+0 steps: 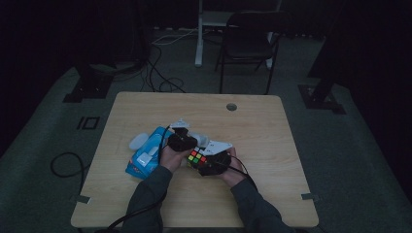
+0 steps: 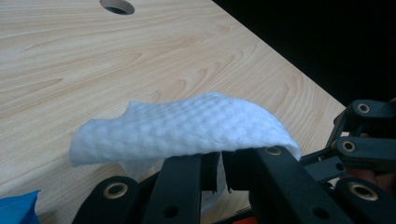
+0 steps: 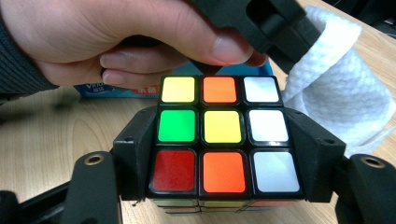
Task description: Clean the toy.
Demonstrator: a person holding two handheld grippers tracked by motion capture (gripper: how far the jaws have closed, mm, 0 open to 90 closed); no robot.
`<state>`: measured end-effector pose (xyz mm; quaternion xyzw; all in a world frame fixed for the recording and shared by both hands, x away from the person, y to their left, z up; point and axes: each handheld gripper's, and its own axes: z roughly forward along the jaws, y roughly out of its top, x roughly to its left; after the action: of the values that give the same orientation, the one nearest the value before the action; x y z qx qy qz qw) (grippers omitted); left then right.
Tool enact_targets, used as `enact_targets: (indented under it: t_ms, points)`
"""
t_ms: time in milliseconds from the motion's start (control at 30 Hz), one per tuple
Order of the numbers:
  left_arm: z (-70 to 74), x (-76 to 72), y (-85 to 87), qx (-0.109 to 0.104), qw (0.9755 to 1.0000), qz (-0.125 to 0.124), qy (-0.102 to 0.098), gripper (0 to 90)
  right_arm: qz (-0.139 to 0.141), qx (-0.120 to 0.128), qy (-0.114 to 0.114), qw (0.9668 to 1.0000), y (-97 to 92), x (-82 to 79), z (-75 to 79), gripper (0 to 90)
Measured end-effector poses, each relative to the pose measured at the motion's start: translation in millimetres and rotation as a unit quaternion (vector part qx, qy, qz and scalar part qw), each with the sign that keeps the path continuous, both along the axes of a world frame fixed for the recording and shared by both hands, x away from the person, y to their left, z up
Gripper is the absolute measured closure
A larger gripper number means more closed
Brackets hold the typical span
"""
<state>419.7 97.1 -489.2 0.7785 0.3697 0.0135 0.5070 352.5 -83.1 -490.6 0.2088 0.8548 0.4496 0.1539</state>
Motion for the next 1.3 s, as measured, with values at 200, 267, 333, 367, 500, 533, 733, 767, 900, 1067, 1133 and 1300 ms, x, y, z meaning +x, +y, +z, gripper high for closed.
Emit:
enact_targets:
  t_ms: [200, 267, 333, 367, 500, 533, 733, 767, 900, 1067, 1133, 1300]
  points:
    - [2.5, -2.2, -1.2, -0.008, 0.9999, -0.005, 0.003, 85.6, -0.003, -0.001, 0.0, 1.0, -1.0, 2.6, -1.0, 33.8]
    - [3.9, -2.9, -2.8, -0.01, 0.9999, -0.011, 0.002, 85.6, -0.003, -0.001, 0.0, 1.0, -0.9, 3.4, -1.9, 33.8]
    - [5.3, -3.6, -4.1, -0.015, 0.9998, -0.015, 0.002, 85.6, -0.003, -0.002, 0.001, 1.0, -0.7, 3.5, -2.3, 33.8]
    - [5.9, -3.9, -4.5, -0.017, 0.9997, -0.016, 0.003, 85.6, -0.004, -0.002, 0.001, 1.0, -0.4, 3.8, -2.8, 33.8]
    - [7.4, -4.4, -5.5, -0.016, 0.9996, -0.022, 0.0, 85.5, -0.004, -0.003, 0.002, 1.0, -0.3, 4.1, -3.1, 33.8]
    - [6.9, -3.7, -4.7, -0.017, 0.9996, -0.021, 0.003, 85.5, -0.004, -0.003, 0.001, 1.0, -0.3, 4.0, -3.1, 33.8]
    - [3.4, -0.4, 1.2, -0.009, 0.9999, -0.01, 0.007, 85.5, -0.003, -0.004, -0.002, 1.0, -1.7, 2.6, -1.3, 33.8]
    - [3.1, -0.1, 2.3, -0.007, 0.9999, -0.01, 0.008, 85.5, -0.002, -0.004, -0.004, 1.0, -2.4, 2.4, -0.7, 33.8]
    - [2.5, 0.7, 5.4, -0.005, 0.9999, -0.005, 0.01, 85.6, -0.003, -0.004, -0.006, 1.0, -4.5, 2.6, 0.2, 33.8]
    - [1.3, 1.5, 7.4, -0.001, 0.9999, -0.002, 0.016, 85.5, -0.007, 0.0, -0.008, 0.9999, -7.6, 2.8, 2.4, 33.8]
    - [0.7, 1.9, 7.4, -0.001, 0.9999, -0.002, 0.017, 85.5, -0.009, 0.0, -0.009, 0.9999, -8.3, 2.9, 3.0, 33.8]
    - [1.7, 1.7, 5.7, -0.001, 0.9998, -0.006, 0.017, 85.5, -0.009, -0.001, -0.009, 0.9999, -8.1, 3.0, 2.3, 33.8]
